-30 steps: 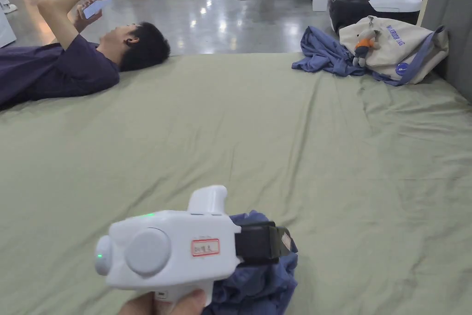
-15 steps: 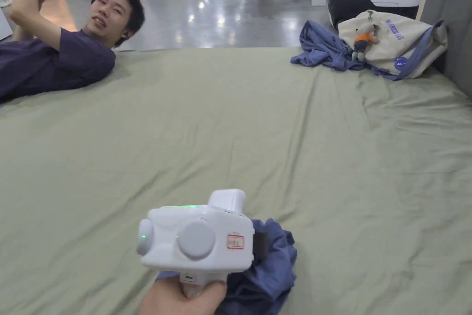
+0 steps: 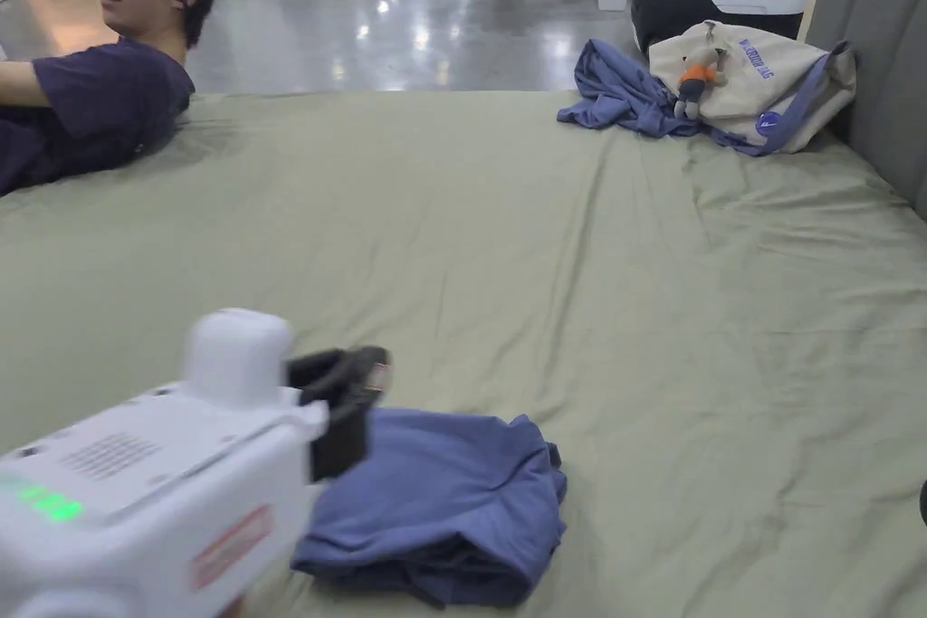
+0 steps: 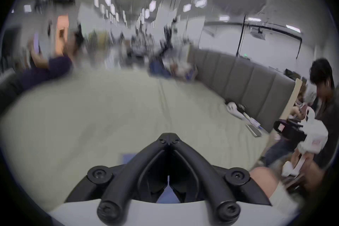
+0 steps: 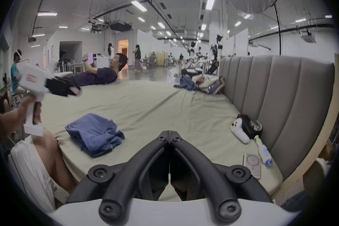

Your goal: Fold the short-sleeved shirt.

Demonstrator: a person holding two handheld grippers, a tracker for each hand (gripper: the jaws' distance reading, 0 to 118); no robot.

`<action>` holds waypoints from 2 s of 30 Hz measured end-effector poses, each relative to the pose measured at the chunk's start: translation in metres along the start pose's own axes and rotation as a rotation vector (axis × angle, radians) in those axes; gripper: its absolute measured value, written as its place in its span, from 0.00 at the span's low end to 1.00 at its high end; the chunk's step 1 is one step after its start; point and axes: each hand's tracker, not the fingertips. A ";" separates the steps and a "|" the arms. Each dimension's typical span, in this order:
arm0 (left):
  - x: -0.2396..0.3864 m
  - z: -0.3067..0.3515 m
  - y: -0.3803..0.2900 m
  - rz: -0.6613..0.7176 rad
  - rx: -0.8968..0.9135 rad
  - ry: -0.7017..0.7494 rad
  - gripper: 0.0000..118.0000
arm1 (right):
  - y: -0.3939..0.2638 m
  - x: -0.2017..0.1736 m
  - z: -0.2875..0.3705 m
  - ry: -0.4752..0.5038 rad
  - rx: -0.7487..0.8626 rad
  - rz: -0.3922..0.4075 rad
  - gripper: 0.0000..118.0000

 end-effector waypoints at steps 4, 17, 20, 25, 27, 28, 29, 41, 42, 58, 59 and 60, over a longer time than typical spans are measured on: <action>-0.029 0.088 -0.023 0.010 0.116 0.173 0.01 | -0.011 -0.005 0.024 0.014 0.080 -0.110 0.02; -0.062 0.064 -0.035 0.006 -0.054 0.234 0.01 | 0.056 -0.091 -0.096 0.494 -0.044 -0.104 0.02; -0.070 0.059 -0.035 0.012 -0.069 0.230 0.01 | 0.033 -0.128 -0.163 0.616 -0.247 -0.178 0.02; -0.087 0.047 -0.036 0.043 -0.128 0.210 0.01 | -0.018 -0.146 -0.239 0.686 -0.603 -0.386 0.02; -0.094 0.038 -0.036 0.046 -0.163 0.159 0.01 | -0.039 -0.147 -0.253 0.629 -0.707 -0.393 0.02; -0.099 0.031 -0.035 0.060 -0.187 0.116 0.01 | -0.047 -0.141 -0.256 0.630 -0.706 -0.448 0.02; -0.107 0.023 -0.032 0.112 -0.220 0.035 0.01 | -0.051 -0.131 -0.257 0.653 -0.686 -0.547 0.02; -0.140 -0.142 -0.053 0.659 -0.681 -0.313 0.81 | -0.055 -0.120 -0.248 0.600 -0.695 -0.511 0.02; -0.133 -0.151 -0.053 0.621 -0.765 -0.314 0.81 | -0.056 -0.119 -0.248 0.601 -0.693 -0.517 0.02; -0.094 -0.182 -0.047 0.452 -0.896 -0.256 0.37 | -0.031 -0.117 -0.228 0.590 -0.584 -0.433 0.02; -0.094 -0.181 -0.047 0.447 -0.885 -0.251 0.34 | -0.021 -0.114 -0.217 0.600 -0.515 -0.427 0.02; -0.094 -0.180 -0.047 0.446 -0.879 -0.250 0.33 | -0.013 -0.112 -0.207 0.619 -0.462 -0.421 0.02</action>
